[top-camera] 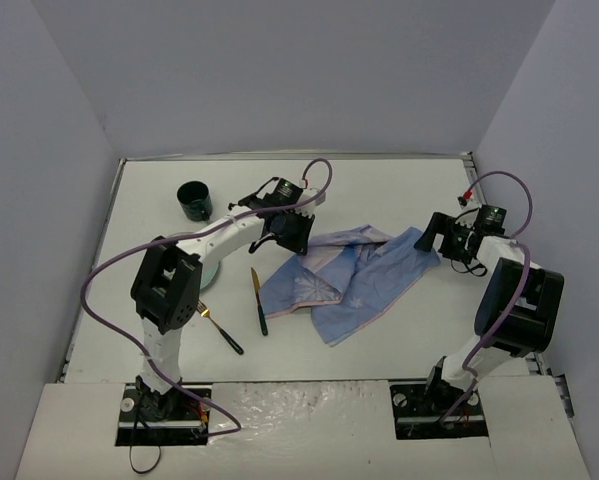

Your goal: Set the dinner table for one person

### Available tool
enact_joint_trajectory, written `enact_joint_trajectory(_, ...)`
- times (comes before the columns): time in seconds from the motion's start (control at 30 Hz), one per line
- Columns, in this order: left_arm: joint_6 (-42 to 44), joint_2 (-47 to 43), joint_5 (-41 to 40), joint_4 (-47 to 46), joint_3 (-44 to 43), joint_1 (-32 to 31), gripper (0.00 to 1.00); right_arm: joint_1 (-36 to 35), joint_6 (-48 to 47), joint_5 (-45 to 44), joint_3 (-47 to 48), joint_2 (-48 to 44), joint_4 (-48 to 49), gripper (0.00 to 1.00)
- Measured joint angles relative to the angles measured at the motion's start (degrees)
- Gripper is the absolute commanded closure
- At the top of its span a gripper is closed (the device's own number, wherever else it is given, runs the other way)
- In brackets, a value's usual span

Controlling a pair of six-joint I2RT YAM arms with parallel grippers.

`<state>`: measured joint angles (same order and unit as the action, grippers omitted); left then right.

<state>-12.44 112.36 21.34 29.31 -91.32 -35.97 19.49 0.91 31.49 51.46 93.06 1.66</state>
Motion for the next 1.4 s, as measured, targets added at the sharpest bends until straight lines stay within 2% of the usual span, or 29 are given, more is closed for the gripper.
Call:
enact_joint_trajectory(0.5, 0.4, 0.3, -0.5, 1.0, -0.4, 0.1, 1.00, 1.1, -5.7, 8.5, 1.6, 5.7, 0.3, 0.06)
enact_joint_trajectory(0.67, 0.5, 0.5, -0.5, 1.4, -1.0, 0.4, 1.00, 1.2, -5.8, 8.9, 1.5, 6.5, 0.3, 0.11)
enact_joint_trajectory(0.83, 0.5, 0.5, -0.5, 1.7, -1.4, 1.1, 1.00, 1.3, -6.0, 9.0, 1.5, 6.6, 0.4, 0.25)
enact_joint_trajectory(0.97, 0.5, 0.5, -0.5, 1.8, -1.6, 1.5, 1.00, 1.6, -6.1, 8.9, 1.5, 6.6, 0.3, 0.40)
enact_joint_trajectory(1.17, 0.5, 0.8, -0.5, 2.2, -2.4, 1.7, 1.00, 1.9, -5.9, 8.6, 1.5, 6.2, -0.4, 0.76)
enact_joint_trajectory(1.3, 0.5, 1.1, -0.5, 2.7, -3.5, 2.1, 1.00, 1.9, -5.6, 7.7, 1.5, 4.2, -1.2, 0.96)
enact_joint_trajectory(1.4, 0.5, 1.2, -0.5, 3.6, -4.7, 2.7, 1.00, 1.9, -5.1, 5.9, 1.5, 1.5, -2.0, 1.00)
